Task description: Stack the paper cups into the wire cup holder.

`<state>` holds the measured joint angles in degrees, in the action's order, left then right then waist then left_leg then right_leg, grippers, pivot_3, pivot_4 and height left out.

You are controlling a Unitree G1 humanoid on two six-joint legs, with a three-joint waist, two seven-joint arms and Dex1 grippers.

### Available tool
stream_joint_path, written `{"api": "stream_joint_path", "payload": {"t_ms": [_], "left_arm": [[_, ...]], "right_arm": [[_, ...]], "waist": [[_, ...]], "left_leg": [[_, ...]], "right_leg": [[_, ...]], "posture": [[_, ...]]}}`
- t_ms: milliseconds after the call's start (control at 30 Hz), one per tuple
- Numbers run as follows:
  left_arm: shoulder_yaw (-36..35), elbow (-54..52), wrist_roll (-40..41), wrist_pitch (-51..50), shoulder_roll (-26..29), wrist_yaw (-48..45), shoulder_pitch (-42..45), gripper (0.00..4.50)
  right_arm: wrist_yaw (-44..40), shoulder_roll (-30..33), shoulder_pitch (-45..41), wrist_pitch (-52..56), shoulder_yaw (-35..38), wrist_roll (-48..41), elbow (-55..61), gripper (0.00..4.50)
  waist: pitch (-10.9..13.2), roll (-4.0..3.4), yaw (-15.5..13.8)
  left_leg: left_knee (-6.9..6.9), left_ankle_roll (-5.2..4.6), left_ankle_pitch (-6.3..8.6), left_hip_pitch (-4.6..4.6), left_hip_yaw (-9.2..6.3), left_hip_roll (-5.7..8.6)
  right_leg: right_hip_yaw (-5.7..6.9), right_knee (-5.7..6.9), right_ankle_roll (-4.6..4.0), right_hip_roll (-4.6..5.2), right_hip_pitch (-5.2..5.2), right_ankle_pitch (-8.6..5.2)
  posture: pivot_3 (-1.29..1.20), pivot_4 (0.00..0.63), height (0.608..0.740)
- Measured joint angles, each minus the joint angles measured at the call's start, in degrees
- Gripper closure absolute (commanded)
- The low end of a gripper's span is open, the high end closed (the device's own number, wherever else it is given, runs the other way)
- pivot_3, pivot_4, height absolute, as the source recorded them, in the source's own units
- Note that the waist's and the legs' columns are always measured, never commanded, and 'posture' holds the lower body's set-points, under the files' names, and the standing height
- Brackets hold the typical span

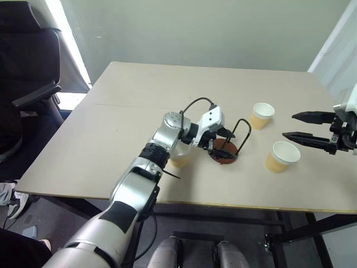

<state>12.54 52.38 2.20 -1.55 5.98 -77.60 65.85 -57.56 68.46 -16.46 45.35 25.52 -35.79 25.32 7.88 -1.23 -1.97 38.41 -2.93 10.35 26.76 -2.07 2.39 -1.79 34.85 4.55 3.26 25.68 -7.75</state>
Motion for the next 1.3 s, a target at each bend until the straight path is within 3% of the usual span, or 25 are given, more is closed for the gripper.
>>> {"api": "stream_joint_path", "payload": {"t_ms": [300, 600, 1200, 1300], "left_arm": [[1.6, -1.6, -0.3, 0.1, 0.6, -0.9, -0.7, 0.04], [4.6, -2.8, -3.9, 2.8, 4.7, -1.8, -0.9, 0.04], [4.4, 2.0, -5.9, 5.1, 8.0, 0.2, 6.1, 0.04], [4.2, 2.5, -5.9, 5.1, 9.2, -0.4, 7.2, 0.00]], "right_arm": [[0.0, 0.0, -1.1, -0.6, -1.5, 0.0, -0.3, 1.87], [-0.4, 0.2, -2.3, -1.3, -2.1, 0.0, -0.9, 1.87], [-2.7, 0.8, -4.7, -2.9, -7.0, 0.8, -3.3, 1.87], [-2.8, 1.0, -5.1, -2.9, -7.3, 1.1, -4.0, 1.31]], "waist": [[0.0, 0.00, 0.0], [0.0, 0.00, 0.0], [0.0, 0.00, 0.0], [0.0, 0.00, 0.0]], "left_leg": [[0.00, 0.00, 0.00, 0.00, 0.00, 0.00], [0.00, 0.00, 0.00, 0.00, -0.01, -0.01], [0.00, 0.02, 0.05, 0.21, -0.01, -0.01], [0.00, 0.01, 0.04, 0.21, -0.01, 0.00]], "right_leg": [[0.00, 0.00, 0.00, 0.00, 0.01, 0.00], [-0.01, 0.00, -0.01, -0.01, 0.01, 0.00], [0.00, -0.04, -0.01, 0.00, 0.19, -0.01], [0.00, -0.05, -0.01, 0.00, 0.18, -0.01]], "posture": [[0.00, 0.150, 0.740], [0.00, 0.150, 0.740], [0.00, 0.150, 0.740], [0.00, 0.150, 0.740]]}}
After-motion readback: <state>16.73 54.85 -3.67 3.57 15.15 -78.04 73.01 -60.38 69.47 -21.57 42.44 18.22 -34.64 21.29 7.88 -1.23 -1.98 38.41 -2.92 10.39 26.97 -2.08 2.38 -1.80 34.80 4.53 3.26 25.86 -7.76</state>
